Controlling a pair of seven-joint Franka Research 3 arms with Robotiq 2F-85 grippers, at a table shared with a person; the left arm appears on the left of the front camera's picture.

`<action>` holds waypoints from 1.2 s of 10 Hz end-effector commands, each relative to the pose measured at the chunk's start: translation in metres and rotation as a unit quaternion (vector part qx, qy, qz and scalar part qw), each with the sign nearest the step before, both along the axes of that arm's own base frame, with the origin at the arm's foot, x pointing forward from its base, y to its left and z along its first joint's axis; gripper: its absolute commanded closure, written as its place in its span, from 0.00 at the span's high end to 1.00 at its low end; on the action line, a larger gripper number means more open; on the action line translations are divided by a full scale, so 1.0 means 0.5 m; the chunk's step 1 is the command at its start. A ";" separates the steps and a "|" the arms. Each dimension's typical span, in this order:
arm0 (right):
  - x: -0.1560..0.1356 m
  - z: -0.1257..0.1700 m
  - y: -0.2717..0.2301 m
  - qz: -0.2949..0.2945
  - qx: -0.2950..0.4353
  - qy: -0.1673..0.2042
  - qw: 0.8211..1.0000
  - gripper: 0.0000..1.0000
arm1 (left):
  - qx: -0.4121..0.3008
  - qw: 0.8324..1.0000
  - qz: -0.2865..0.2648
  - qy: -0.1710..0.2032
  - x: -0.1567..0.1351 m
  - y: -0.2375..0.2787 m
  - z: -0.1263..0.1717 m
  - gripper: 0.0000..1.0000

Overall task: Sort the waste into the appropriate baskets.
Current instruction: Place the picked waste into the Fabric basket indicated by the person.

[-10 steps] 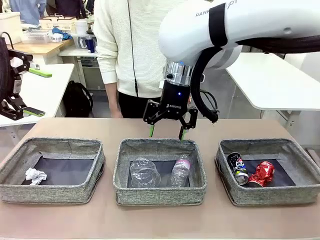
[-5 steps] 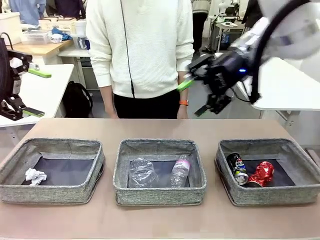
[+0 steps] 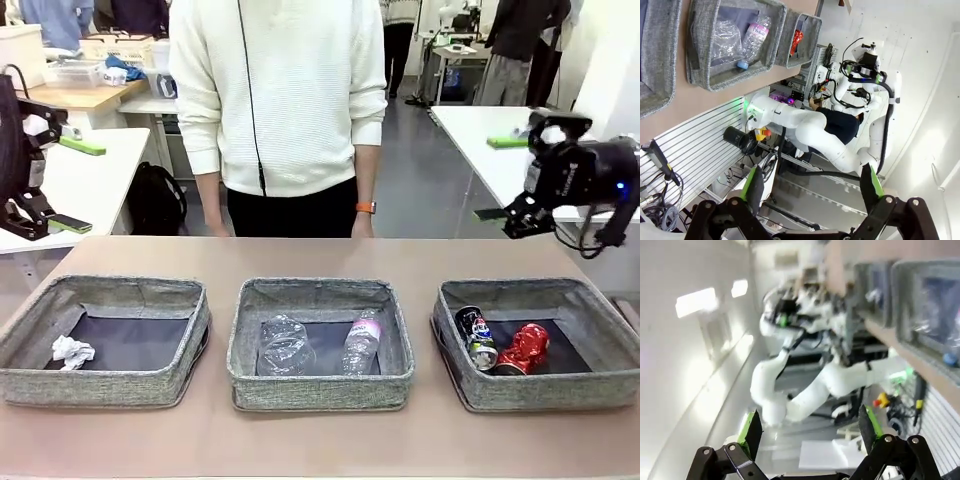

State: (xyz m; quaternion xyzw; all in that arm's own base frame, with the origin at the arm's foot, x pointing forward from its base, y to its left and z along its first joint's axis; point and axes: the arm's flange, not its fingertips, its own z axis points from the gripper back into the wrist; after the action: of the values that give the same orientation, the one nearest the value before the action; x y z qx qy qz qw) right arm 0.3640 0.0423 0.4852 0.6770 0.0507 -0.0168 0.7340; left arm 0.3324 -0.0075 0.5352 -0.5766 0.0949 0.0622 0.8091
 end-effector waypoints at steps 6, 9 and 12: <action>0.005 0.014 0.022 0.039 0.029 -0.012 0.999 1.00 | -0.006 1.000 -0.007 -0.009 -0.004 0.003 0.001 1.00; 0.005 0.014 0.022 0.039 0.029 -0.012 0.999 1.00 | -0.006 1.000 -0.007 -0.009 -0.004 0.003 0.001 1.00; 0.005 0.014 0.022 0.039 0.029 -0.012 0.999 1.00 | -0.006 1.000 -0.007 -0.009 -0.004 0.003 0.001 1.00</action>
State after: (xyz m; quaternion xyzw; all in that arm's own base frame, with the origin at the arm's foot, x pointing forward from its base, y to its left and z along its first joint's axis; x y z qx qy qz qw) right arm 0.3625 0.0534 0.4895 0.6888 0.0771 0.0103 0.7207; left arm 0.3324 -0.0075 0.5350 -0.5766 0.0951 0.0624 0.8091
